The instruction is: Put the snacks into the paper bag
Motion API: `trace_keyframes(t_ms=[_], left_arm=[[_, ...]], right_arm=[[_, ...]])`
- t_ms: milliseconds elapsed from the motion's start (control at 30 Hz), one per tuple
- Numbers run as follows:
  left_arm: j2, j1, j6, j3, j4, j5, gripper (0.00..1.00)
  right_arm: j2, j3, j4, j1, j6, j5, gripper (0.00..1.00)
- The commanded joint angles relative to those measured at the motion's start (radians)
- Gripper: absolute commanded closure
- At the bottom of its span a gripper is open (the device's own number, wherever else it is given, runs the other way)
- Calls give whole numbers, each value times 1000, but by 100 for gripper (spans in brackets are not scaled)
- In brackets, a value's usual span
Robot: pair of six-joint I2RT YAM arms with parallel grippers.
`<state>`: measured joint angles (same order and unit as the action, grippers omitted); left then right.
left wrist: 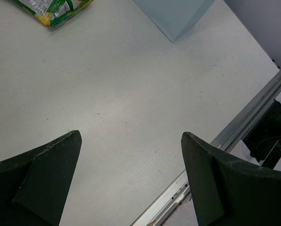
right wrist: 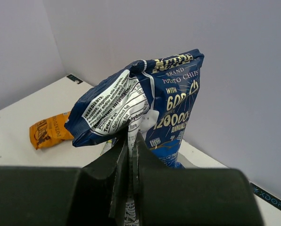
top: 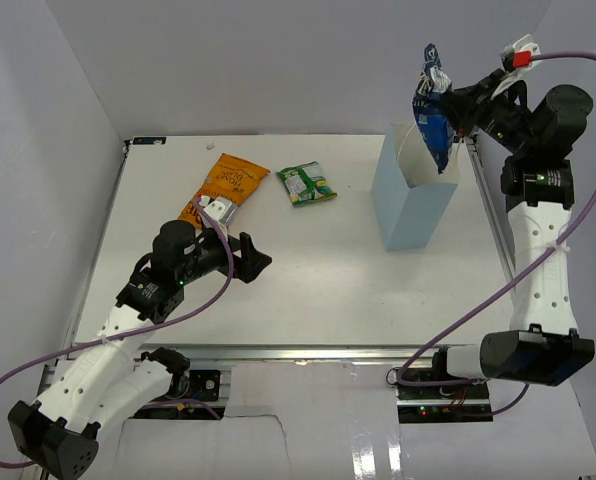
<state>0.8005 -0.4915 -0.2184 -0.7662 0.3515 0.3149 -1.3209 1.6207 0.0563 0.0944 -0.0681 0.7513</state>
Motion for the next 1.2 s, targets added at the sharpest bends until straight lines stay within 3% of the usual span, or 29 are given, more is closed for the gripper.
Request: trace_keyframes(t_ms=[0,533,633,767,833,1000,1167], left_arm=[[-23,-2,2,4,-2,15,2],[-18,-2,4,4,-3,26,2],[-17,-2,4,4,-3,26,3],[-1,-2,-4,8,-12,32,2],[26,-2,-19,13,-25,33,2],[161,-2,-161,4,-87,18,2],[347,-1,-323,-62,-157,-39,2]], right_arm=[[-49,18,-171,5,-119,-53,92],[-95,-269,-322,7,-65,-112,90],[-101,-288,-314,7,-47,-109,80],[-92,-271,-276,8,-29,-107,49],[-65,-259,-244,8,-22,-99,41],[52,-226,-104,16,23,-66,34],[233,-333,2,24,104,6,27]])
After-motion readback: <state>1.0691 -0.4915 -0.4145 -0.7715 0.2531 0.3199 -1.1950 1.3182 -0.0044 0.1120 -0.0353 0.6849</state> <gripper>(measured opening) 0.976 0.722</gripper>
